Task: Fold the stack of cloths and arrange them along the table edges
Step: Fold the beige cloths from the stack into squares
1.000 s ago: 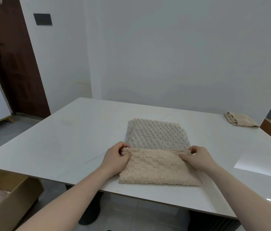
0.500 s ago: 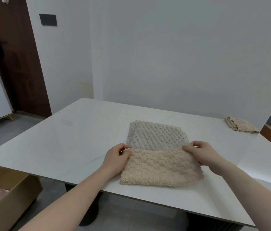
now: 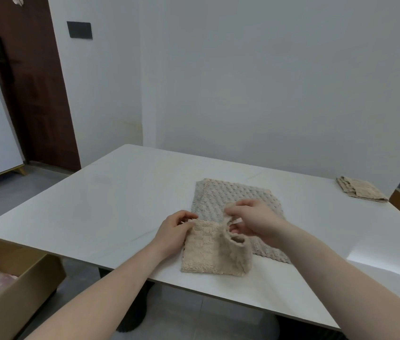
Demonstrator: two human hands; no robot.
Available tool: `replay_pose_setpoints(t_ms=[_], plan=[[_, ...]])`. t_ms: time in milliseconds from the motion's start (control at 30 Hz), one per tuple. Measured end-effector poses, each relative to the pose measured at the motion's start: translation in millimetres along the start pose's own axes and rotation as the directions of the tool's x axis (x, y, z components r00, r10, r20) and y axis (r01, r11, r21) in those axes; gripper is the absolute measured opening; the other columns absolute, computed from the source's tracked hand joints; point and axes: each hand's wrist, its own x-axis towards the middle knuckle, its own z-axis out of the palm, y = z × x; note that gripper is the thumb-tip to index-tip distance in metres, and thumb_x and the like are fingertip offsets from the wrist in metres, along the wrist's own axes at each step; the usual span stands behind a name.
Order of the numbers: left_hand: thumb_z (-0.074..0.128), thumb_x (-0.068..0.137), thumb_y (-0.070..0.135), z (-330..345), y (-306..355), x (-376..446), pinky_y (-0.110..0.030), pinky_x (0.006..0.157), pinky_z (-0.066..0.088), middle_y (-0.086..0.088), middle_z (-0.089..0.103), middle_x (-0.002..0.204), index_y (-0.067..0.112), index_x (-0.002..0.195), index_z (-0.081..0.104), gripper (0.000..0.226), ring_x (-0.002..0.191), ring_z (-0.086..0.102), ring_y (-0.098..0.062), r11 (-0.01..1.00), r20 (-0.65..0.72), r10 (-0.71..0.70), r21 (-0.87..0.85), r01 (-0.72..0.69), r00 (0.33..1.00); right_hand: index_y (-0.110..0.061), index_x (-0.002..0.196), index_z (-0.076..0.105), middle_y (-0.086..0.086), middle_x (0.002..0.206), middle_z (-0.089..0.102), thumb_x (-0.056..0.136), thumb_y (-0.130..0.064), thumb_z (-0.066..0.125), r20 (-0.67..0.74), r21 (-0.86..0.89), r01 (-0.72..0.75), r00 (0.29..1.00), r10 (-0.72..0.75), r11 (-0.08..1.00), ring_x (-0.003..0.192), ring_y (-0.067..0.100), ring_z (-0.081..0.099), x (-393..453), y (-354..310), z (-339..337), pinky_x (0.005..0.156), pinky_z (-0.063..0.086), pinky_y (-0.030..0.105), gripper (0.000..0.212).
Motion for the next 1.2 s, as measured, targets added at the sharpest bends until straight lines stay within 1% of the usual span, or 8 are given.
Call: replay_pose_setpoints(t_ms=[200, 400, 500, 633, 900, 1000, 1100, 1200], plan=[[0.059, 0.083, 0.021, -2, 5, -1, -0.028, 0.072, 0.046, 0.016, 0.065, 0.073, 0.025, 0.103, 0.076, 0.026, 0.073, 0.059, -0.007, 0.998, 0.028, -0.022, -0.060, 0.023, 0.999, -0.003, 0.114, 0.064, 0.015, 0.086, 0.073, 0.091, -0.011, 0.072, -0.033, 0.028, -0.013, 0.999, 0.014, 1.000, 0.064, 0.022, 0.075, 10, 10, 49, 0.054, 0.060, 0.028, 0.026], [0.041, 0.073, 0.020, -3, 7, 0, -0.027, 0.072, 0.046, -0.001, 0.069, 0.087, 0.018, 0.101, 0.074, 0.043, 0.079, 0.060, -0.013, 0.990, 0.046, -0.031, -0.133, 0.037, 0.998, -0.008, 0.114, 0.066, 0.019, 0.105, 0.076, 0.092, -0.013, 0.074, 0.024, 0.061, -0.018, 1.000, 0.016, 0.998, 0.082, 0.027, 0.080, 10, 23, 57, 0.078, 0.066, 0.044, 0.025], [0.047, 0.082, 0.031, -2, 5, 2, -0.031, 0.075, 0.048, 0.003, 0.073, 0.092, 0.024, 0.103, 0.075, 0.036, 0.084, 0.063, -0.014, 0.995, 0.054, -0.035, -0.095, 0.040, 0.998, -0.013, 0.109, 0.070, 0.013, 0.104, 0.076, 0.094, -0.013, 0.070, -0.070, 0.064, 0.079, 0.995, -0.074, 0.995, 0.080, 0.022, 0.079, -2, 29, 44, 0.069, 0.065, 0.036, 0.015], [0.069, 0.081, 0.040, -1, 0, 2, -0.025, 0.081, 0.051, 0.007, 0.070, 0.095, 0.036, 0.108, 0.071, 0.027, 0.083, 0.063, -0.008, 0.999, 0.046, -0.003, 0.035, 0.002, 0.999, -0.020, 0.098, 0.072, -0.002, 0.092, 0.074, 0.090, -0.010, 0.068, -0.205, -0.150, 0.242, 0.941, -0.270, 0.959, 0.067, 0.018, 0.073, -21, 48, 29, 0.055, 0.057, 0.028, 0.013], [0.072, 0.082, 0.028, 1, -2, 0, -0.029, 0.086, 0.053, 0.008, 0.072, 0.102, 0.038, 0.104, 0.072, 0.024, 0.085, 0.063, -0.010, 0.997, -0.008, 0.022, 0.068, -0.021, 1.000, -0.029, 0.091, 0.072, -0.013, 0.083, 0.074, 0.084, -0.019, 0.072, 0.094, -0.454, 0.413, 0.903, -0.418, 0.790, 0.077, 0.008, 0.071, -27, 86, 48, 0.077, 0.059, 0.029, 0.012], [0.071, 0.079, 0.032, 1, 0, -2, -0.036, 0.090, 0.055, 0.006, 0.072, 0.103, 0.039, 0.104, 0.072, 0.026, 0.089, 0.066, -0.015, 0.999, 0.000, 0.019, 0.050, -0.018, 1.000, -0.029, 0.090, 0.071, -0.003, 0.080, 0.076, 0.086, -0.017, 0.073, -0.045, -0.330, 0.364, 0.915, -0.400, 0.871, 0.069, 0.009, 0.072, -23, 79, 45, 0.069, 0.061, 0.031, 0.012], [0.069, 0.079, 0.024, 1, 1, -3, -0.040, 0.093, 0.054, 0.003, 0.072, 0.105, 0.038, 0.106, 0.072, 0.030, 0.088, 0.064, -0.015, 0.999, 0.018, 0.019, 0.037, -0.020, 1.000, -0.033, 0.099, 0.069, -0.010, 0.092, 0.074, 0.088, -0.019, 0.073, -0.303, -0.247, 0.326, 0.868, -0.392, 0.913, 0.066, 0.005, 0.067, -14, 74, 32, 0.060, 0.056, 0.023, 0.018], [0.068, 0.080, 0.016, 0, 3, -4, -0.043, 0.096, 0.054, 0.005, 0.074, 0.109, 0.038, 0.107, 0.072, 0.035, 0.096, 0.066, -0.022, 1.000, 0.021, 0.017, 0.012, -0.017, 1.000, -0.034, 0.119, 0.062, -0.018, 0.113, 0.066, 0.088, -0.030, 0.074, -0.353, -0.238, 0.249, 0.878, -0.323, 0.939, 0.078, 0.002, 0.064, -5, 78, 17, 0.073, 0.055, 0.024, 0.033]])
